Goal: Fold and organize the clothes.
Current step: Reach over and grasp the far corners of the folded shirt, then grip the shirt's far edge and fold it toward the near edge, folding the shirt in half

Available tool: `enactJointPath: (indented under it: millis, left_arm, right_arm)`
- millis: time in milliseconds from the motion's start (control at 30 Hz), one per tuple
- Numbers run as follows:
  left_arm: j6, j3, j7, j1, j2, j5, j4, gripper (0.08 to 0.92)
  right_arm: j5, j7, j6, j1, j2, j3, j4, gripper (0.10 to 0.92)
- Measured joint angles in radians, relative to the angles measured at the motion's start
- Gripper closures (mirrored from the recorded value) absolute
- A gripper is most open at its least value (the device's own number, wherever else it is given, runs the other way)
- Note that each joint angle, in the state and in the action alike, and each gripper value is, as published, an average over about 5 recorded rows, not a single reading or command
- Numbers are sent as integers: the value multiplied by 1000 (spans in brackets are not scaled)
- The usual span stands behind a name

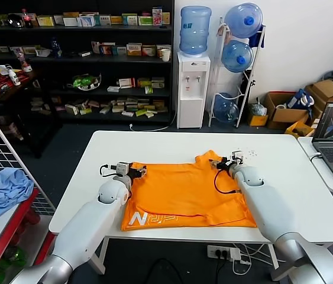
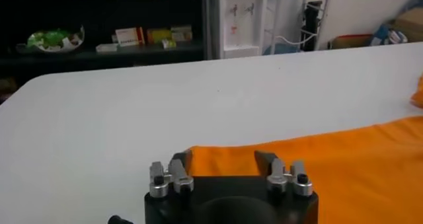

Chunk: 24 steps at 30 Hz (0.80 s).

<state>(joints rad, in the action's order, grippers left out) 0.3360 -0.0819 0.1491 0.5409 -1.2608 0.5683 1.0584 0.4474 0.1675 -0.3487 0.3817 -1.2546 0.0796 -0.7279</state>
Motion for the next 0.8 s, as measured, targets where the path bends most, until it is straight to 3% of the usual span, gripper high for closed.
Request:
enactJointPath:
  millis: [500,633,800]
  left_arm:
    - [-21,-1,-4,41,40,0,47,831]
    - [-41,8,-2,60,62,-4,82,905]
    - [-71,26,2,93,91,-2,144,908]
  right_arm:
    - [21,-49,19,33,1,2,-37,868]
    - [39,-86,22,67,24,-10,-109,901]
    - [74,-140,11,124,72,-20,-249,901]
